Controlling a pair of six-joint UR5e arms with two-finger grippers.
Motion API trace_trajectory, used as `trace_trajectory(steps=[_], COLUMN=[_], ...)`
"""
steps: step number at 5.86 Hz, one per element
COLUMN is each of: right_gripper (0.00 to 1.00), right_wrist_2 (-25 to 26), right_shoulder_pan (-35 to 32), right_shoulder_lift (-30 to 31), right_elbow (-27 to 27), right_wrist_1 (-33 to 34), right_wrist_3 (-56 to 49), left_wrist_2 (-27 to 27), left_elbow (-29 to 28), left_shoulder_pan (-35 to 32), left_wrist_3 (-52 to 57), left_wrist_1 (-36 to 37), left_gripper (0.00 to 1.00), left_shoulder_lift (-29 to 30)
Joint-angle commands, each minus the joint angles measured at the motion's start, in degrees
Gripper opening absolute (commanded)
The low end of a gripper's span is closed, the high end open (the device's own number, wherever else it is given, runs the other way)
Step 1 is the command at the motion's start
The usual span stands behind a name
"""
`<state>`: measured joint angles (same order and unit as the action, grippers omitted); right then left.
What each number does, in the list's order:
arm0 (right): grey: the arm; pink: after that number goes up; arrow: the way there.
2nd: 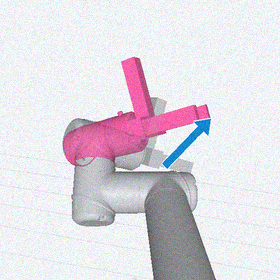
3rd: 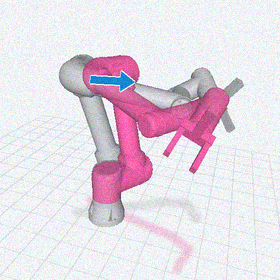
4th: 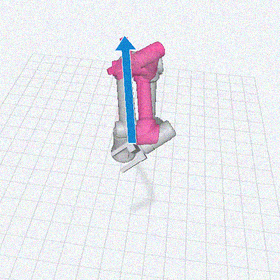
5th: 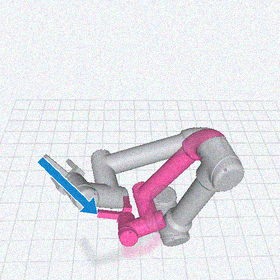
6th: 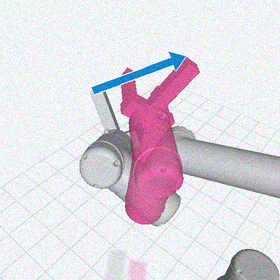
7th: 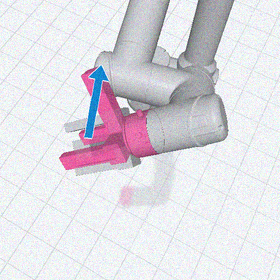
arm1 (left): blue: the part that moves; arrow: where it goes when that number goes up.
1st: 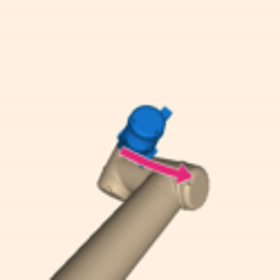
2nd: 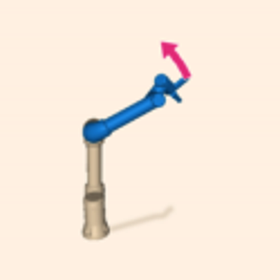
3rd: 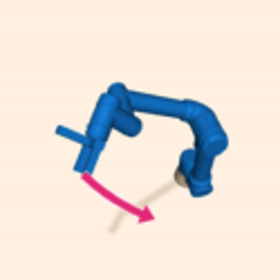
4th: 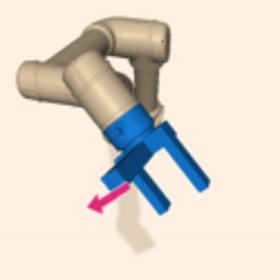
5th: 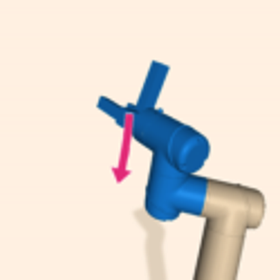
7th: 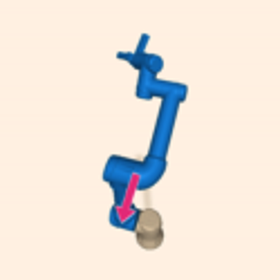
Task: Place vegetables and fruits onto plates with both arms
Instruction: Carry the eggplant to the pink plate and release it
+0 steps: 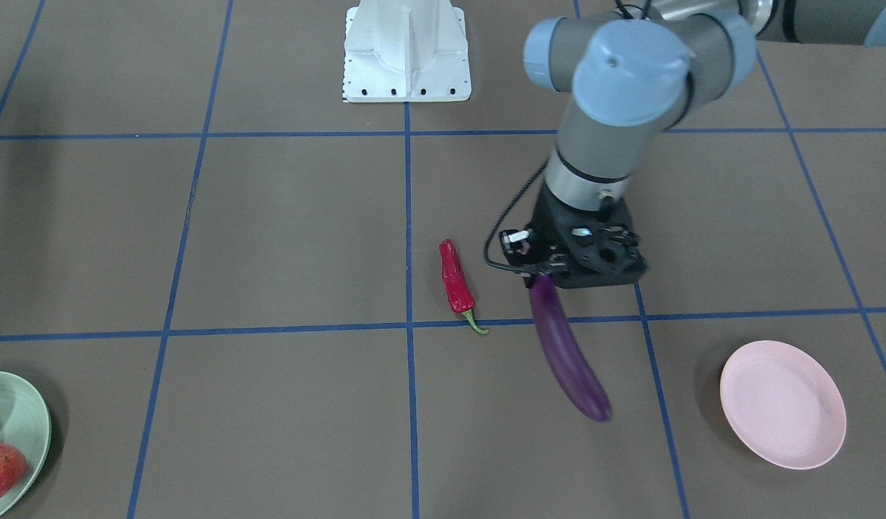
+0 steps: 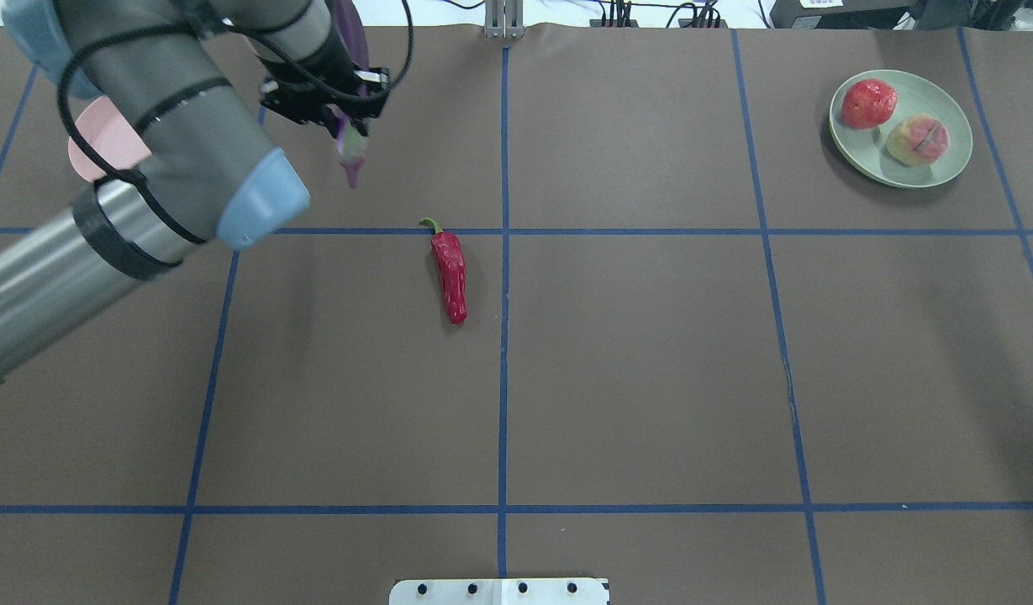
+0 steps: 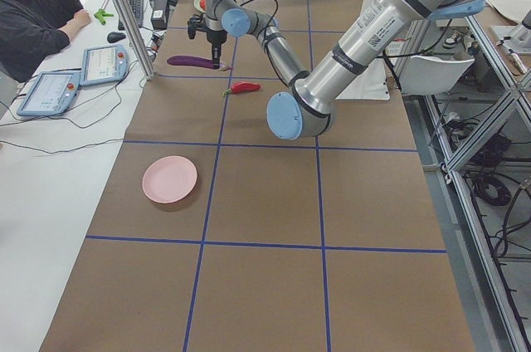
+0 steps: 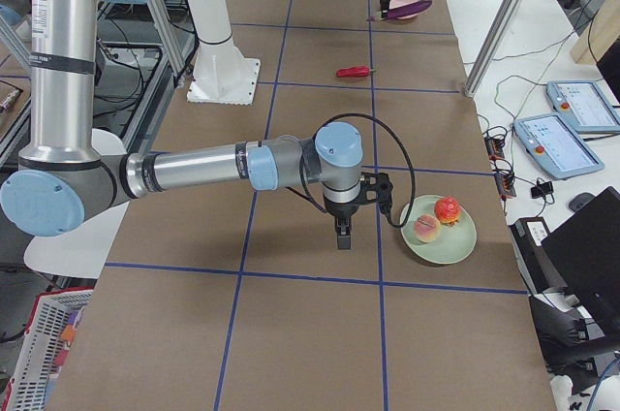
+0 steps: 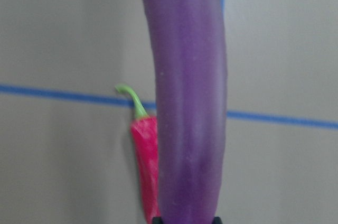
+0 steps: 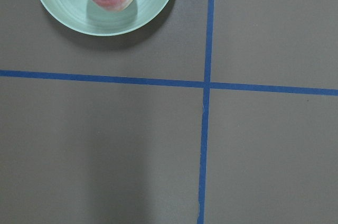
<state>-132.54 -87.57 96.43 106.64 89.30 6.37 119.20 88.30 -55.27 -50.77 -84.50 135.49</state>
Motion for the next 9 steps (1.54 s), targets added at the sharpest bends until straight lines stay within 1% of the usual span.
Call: trace_trajectory(steps=[1,2,3,4,5,6,7,8,9], right_gripper=[1.00,1.00,1.00,1.00,1.00,1.00,1.00,1.00,1.00], right_wrist_2=[0.0,0.0,0.0,0.0,0.0,0.0,0.0,0.0,0.0], right_shoulder_pan=[0.1,0.1,0.3,0.6,0.6,0.8,0.8,0.8,0.8], right_shoulder_lift=[-0.1,-0.1,-0.2,-0.2,-0.2,-0.4,-0.4,-0.4,-0.4], right_elbow=[0.0,0.0,0.0,0.0,0.0,0.0,0.0,0.0,0.0], right_wrist_1=[0.0,0.1,0.1,0.0,0.1,0.1,0.2,0.2,0.1], right_wrist_3=[-0.2,-0.1,-0.1,0.1,0.1,0.2,0.2,0.3,0.5], left_wrist_2=[4.4,4.3,3.8,3.7,3.7,3.7,3.7,4.4,5.8], left_elbow=[-13.0,-20.0,-24.9,-27.5,-27.1,-27.0,-27.1,-24.2,-20.1], left_shoulder_pan=[-12.6,-15.9,-15.9,-15.6,-14.0,-11.6,-9.5,-9.6,-9.7], left_wrist_3=[27.9,41.2,43.5,43.5,41.7,40.7,41.1,41.2,41.1], left_wrist_1=[-0.2,-3.3,-12.5,-20.3,-20.3,-20.2,-20.6,-20.2,-17.1], left_gripper=[0.00,0.00,0.00,0.00,0.07,0.39,0.99,1.00,1.00], left_shoulder_lift=[-2.5,-5.5,-10.0,-12.9,-13.5,-13.5,-13.7,-14.7,-14.5])
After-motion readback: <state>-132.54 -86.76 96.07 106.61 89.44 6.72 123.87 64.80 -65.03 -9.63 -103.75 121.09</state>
